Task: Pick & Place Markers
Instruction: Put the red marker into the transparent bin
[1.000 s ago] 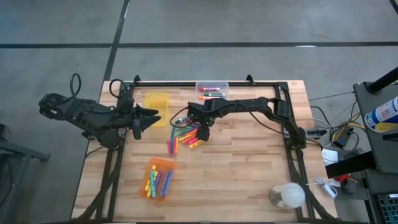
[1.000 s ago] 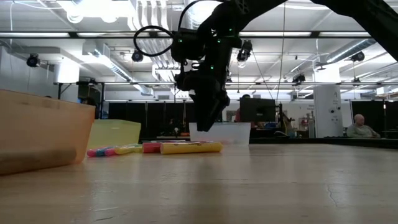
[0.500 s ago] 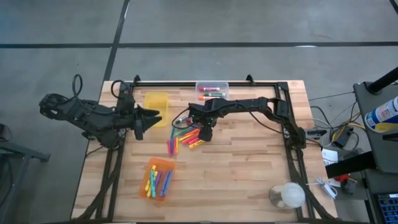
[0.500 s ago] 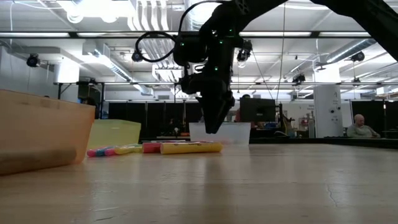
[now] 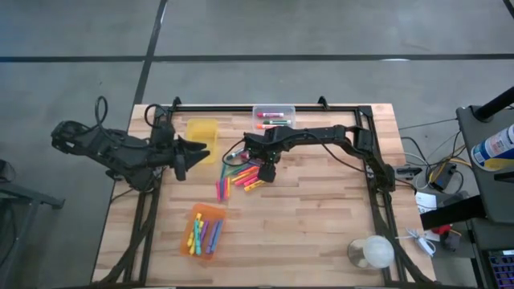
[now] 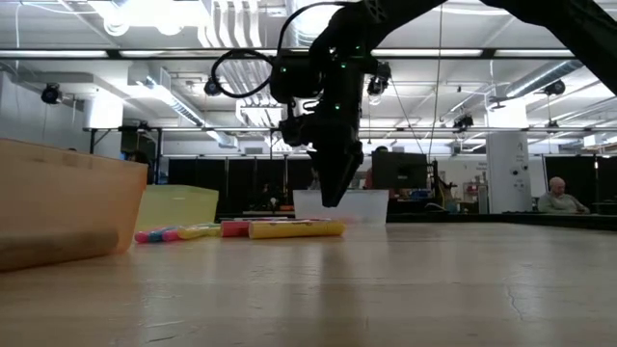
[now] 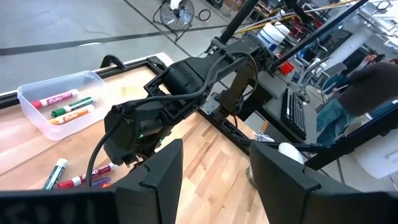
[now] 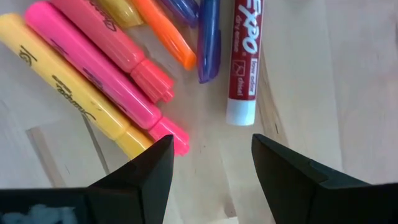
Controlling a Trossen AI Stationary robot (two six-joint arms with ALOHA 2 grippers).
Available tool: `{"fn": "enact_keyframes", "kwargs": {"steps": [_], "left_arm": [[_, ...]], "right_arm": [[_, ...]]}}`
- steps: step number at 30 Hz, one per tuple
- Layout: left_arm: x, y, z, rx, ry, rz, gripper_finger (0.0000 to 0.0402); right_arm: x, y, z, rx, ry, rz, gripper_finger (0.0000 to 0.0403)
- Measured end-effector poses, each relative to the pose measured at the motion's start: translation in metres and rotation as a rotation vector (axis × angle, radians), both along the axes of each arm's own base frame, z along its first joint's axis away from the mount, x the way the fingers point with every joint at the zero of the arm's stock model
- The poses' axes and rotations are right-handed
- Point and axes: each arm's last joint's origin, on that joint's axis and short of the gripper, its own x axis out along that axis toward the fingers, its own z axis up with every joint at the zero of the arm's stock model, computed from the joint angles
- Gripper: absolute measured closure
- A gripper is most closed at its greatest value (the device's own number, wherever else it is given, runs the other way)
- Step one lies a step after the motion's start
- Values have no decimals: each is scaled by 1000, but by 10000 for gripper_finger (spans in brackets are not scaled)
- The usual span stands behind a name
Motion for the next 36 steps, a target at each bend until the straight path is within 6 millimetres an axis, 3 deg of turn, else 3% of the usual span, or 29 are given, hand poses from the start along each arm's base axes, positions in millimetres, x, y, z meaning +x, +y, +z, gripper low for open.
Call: {"fn": "enact_keyframes", "kwargs": {"steps": [10, 16, 24, 36], "left_arm": [[8, -3, -4, 24, 28, 0, 220], [10, -4, 3, 11, -42, -3, 220], [-2, 1, 10, 62, -73, -19, 220], [-9, 4, 13, 49, -95, -17, 220]], "right_arm": [[0, 0, -2, 0, 2, 2, 193], [0, 0, -2, -2, 0, 11, 193], [1, 0, -5, -17, -10, 128, 193], [0, -8, -23, -32, -54, 110, 193]]}}
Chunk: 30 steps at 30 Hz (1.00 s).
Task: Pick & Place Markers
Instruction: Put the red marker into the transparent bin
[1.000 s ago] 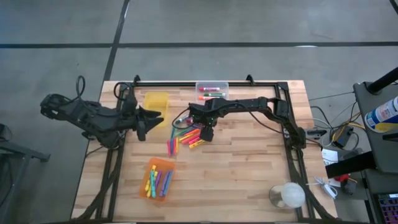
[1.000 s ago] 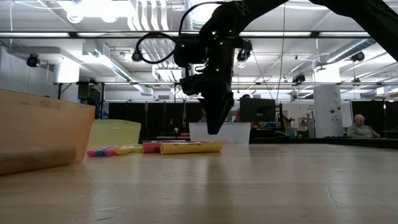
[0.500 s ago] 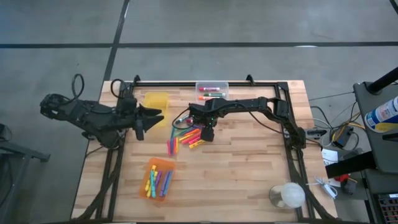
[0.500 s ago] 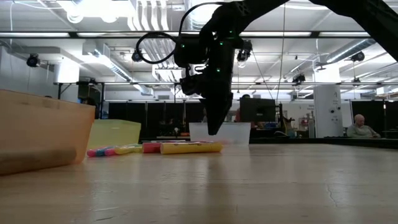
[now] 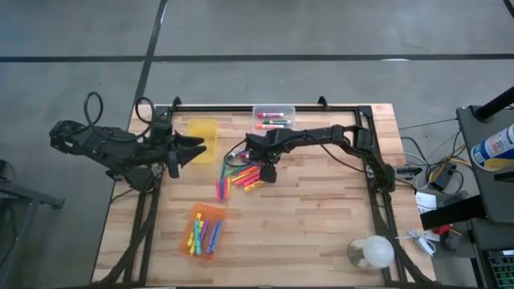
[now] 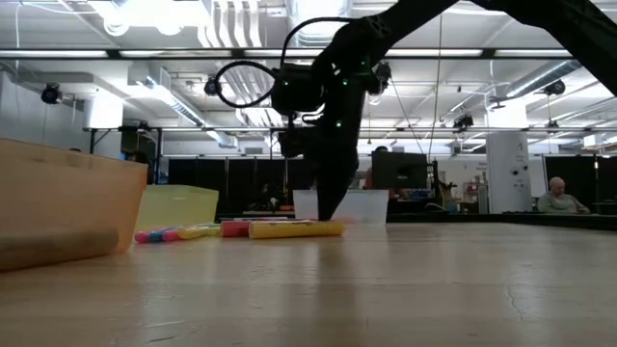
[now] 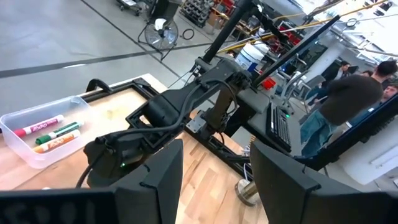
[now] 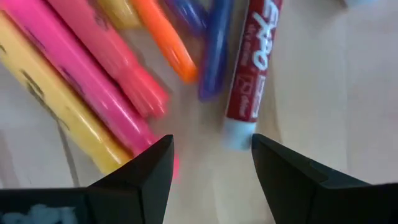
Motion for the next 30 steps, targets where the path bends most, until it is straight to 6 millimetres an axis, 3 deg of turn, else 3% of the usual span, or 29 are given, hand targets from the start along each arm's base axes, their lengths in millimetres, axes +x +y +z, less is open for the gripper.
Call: {"fn": "enact_keyframes", "kwargs": {"steps": [8, 16, 30], "left_arm": [[0, 0, 0, -19, -5, 3, 220], [1, 0, 0, -24, -4, 4, 220], [1, 0, 0, -37, -10, 21, 220]], "right_arm": [[-2, -4, -10, -24, -17, -67, 193], [7, -6, -8, -47, -116, -51, 199], [0, -16, -20, -19, -116, -90, 284]]}}
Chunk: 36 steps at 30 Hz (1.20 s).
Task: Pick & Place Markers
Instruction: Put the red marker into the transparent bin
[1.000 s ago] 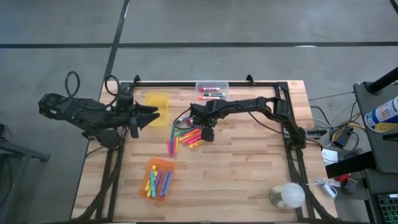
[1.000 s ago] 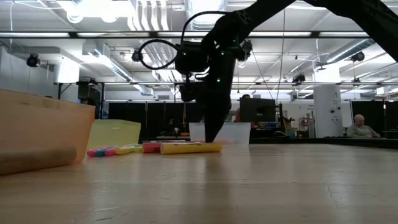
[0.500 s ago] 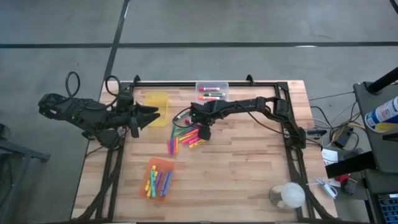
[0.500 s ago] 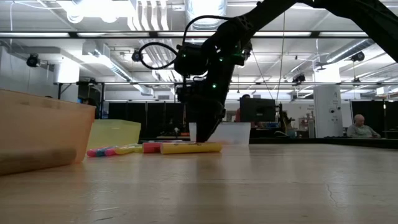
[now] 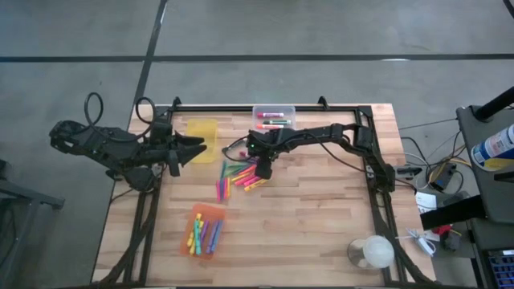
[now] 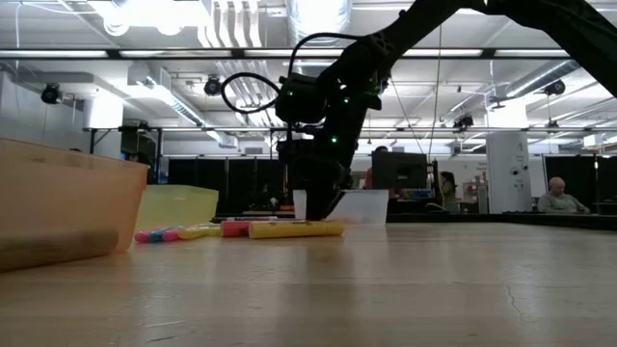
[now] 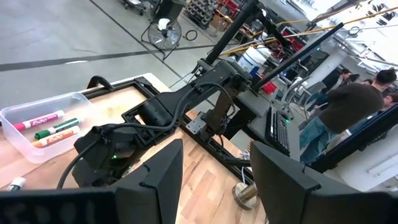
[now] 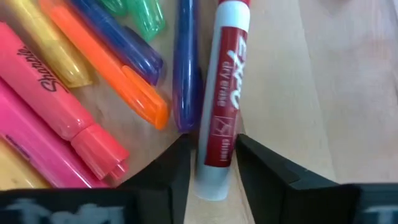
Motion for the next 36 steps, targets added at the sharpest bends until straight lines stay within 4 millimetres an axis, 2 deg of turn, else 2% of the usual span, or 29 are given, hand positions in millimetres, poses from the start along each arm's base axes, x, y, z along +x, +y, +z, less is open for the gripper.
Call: {"fn": "enact_keyframes", "kwargs": {"steps": [7, 11, 19, 23, 27, 36], "left_arm": [[0, 0, 0, -5, -2, 1, 220], [0, 0, 0, -4, -1, 1, 220], [0, 0, 0, -1, 4, 1, 220], [0, 0, -1, 0, 5, 1, 220], [0, 0, -1, 0, 6, 0, 220], [0, 0, -1, 0, 9, 1, 220]], "right_arm": [[-2, 2, 3, 49, 39, -11, 345], [-1, 3, 12, 53, 63, -6, 346], [9, 5, 59, 30, 4, 24, 338], [9, 3, 87, -62, 5, 47, 337], [4, -17, 105, -126, 19, 26, 336], [-25, -83, 103, -119, 74, -109, 334]]}}
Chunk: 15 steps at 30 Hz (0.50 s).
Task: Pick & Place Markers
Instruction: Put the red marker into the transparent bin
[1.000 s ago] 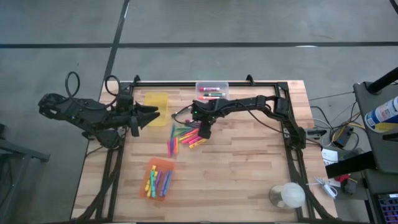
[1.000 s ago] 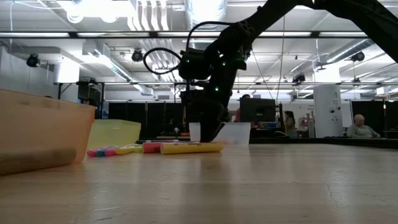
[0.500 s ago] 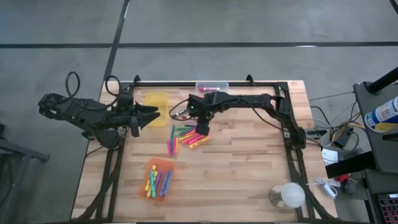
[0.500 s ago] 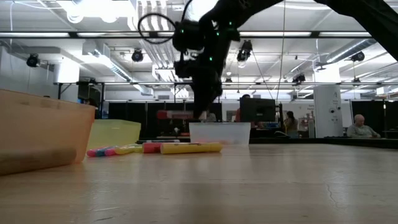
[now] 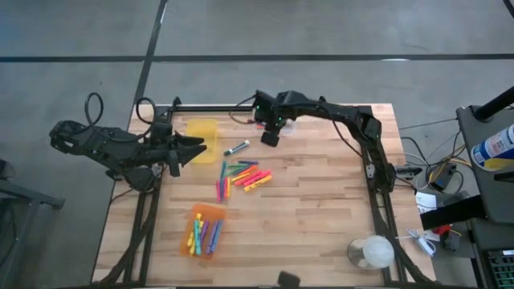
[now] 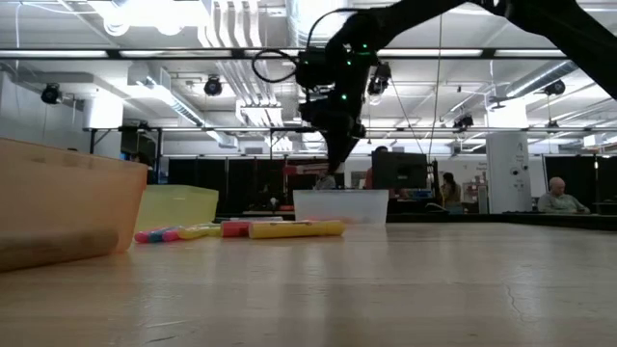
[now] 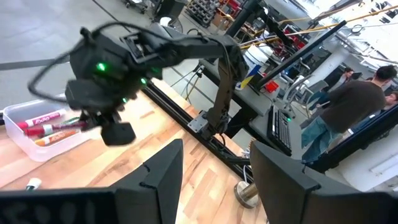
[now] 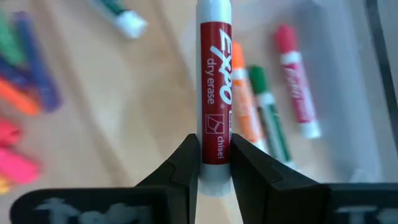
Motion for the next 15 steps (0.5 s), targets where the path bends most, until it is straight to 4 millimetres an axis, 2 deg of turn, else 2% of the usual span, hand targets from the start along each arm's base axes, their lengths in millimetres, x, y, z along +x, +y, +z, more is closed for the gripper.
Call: {"fn": "enact_keyframes", "kwargs": {"steps": [4, 8, 12, 15], "left_arm": [[0, 0, 0, 0, 1, 0, 220], [0, 0, 0, -2, 0, 0, 220], [0, 0, 0, -2, 0, 0, 220], [0, 0, 0, -2, 0, 0, 220]], "right_arm": [[-13, -26, 1, 4, 0, -50, 334], [-28, -48, -7, 21, 22, -109, 333], [-37, -62, -14, 34, 21, -146, 331], [-41, -65, -20, 55, 23, -149, 321]]}}
